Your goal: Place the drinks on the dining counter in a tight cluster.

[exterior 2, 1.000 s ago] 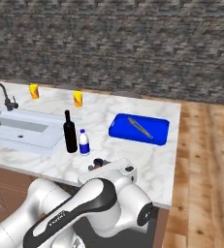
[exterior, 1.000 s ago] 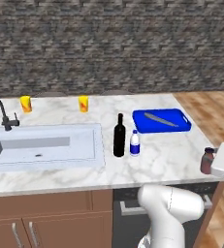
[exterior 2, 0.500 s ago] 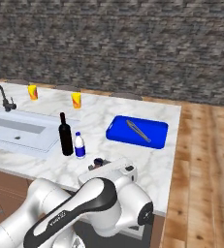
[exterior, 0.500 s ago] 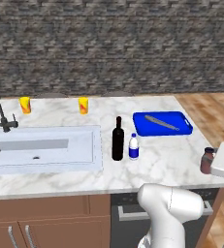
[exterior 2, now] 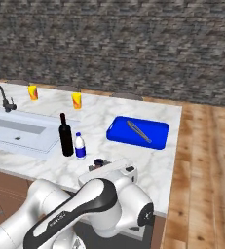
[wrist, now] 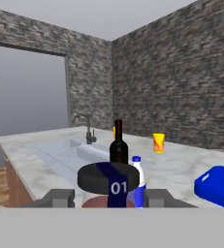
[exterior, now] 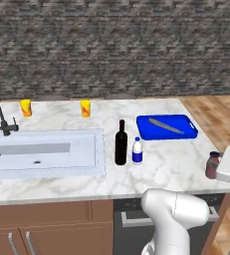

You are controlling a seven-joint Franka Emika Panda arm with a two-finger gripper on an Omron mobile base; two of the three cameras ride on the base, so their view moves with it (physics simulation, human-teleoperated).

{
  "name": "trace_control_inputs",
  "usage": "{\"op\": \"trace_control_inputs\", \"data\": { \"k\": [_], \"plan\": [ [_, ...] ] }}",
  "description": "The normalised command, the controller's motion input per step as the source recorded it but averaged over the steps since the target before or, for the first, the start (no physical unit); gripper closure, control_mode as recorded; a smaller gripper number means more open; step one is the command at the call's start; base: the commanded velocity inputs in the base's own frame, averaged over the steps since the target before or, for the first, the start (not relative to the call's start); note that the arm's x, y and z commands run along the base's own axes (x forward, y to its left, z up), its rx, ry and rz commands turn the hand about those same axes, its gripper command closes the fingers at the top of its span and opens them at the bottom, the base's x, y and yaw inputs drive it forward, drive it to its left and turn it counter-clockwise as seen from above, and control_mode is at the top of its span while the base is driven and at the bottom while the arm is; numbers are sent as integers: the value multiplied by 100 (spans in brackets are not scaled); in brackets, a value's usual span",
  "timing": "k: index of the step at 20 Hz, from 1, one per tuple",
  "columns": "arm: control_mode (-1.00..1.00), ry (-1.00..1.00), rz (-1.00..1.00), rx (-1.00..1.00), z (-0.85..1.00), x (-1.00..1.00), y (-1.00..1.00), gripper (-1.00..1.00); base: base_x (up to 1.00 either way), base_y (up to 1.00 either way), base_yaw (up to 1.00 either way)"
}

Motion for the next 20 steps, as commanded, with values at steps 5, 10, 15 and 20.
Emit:
{"op": "trace_control_inputs", "data": {
  "k": [5, 10, 15, 20],
  "plan": [
    [100, 0, 0, 0, 0, 0, 0, 100, 0, 0, 0],
    [100, 0, 0, 0, 0, 0, 0, 100, 9, -3, 1],
    [-100, 4, 10, 9, 0, 34, -16, 100, 7, -3, 1],
    [-100, 14, 18, 19, -1, 59, -10, 100, 0, 0, 0]
  ]
}}
